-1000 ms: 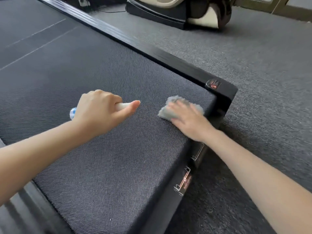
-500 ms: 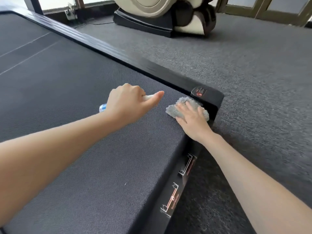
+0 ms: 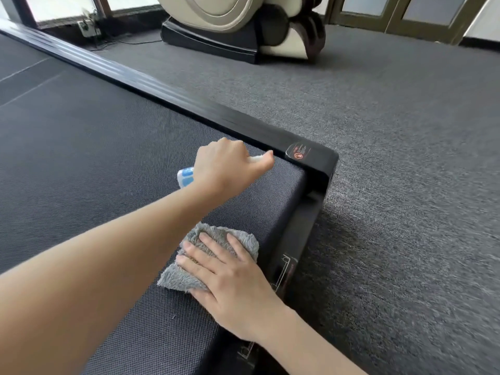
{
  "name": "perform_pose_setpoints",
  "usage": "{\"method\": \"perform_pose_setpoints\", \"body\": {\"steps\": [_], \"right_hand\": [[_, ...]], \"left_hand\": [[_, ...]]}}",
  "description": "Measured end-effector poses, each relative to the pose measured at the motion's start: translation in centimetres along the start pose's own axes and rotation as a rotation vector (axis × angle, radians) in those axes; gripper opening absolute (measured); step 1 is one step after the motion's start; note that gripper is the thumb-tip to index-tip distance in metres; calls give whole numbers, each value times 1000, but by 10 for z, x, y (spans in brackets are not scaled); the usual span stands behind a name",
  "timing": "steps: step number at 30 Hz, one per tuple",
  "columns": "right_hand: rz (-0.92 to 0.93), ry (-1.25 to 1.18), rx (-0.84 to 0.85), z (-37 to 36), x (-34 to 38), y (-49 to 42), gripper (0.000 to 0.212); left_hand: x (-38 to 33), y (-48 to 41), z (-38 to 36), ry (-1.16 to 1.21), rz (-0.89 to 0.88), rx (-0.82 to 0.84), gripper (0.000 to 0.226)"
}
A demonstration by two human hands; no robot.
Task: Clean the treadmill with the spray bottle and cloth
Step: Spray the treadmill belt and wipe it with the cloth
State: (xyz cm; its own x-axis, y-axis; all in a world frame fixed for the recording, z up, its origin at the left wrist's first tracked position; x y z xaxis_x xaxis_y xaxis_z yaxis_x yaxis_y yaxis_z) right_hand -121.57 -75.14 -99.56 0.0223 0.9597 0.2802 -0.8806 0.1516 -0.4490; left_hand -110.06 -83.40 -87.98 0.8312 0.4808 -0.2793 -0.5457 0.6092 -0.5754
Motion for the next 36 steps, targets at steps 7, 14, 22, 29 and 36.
{"method": "perform_pose_setpoints", "body": {"steps": [7,14,22,29,36], "right_hand": [[-9,-10,40,-1,0,0,52],[13,9,68,0,1,0,54],[-28,76,184,11,-77,-45,54],[-453,127,114,43,-190,-82,50],[-473,124,116,35,-154,-84,51]], "left_hand": [[10,-14,6,14,148,-75,58],[27,-6,18,10,157,-98,65],[48,10,35,37,72,-40,61],[84,37,58,-47,13,34,62],[107,76,95,-70,12,117,62]]}}
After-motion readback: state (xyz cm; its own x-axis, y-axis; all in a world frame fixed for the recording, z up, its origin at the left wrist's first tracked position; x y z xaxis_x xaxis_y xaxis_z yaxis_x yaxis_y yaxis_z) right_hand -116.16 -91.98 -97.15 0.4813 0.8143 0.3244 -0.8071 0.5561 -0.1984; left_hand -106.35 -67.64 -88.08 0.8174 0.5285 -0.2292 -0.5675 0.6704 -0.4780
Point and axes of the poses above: each hand's wrist, its own y-axis away from the middle knuckle, its own z-axis out of the back of the hand, x = y × z, the point moved 6 cm from there along -y, towards the middle knuckle, and after that the axes turned 15 degrees about -x, right-handed, at the moved point
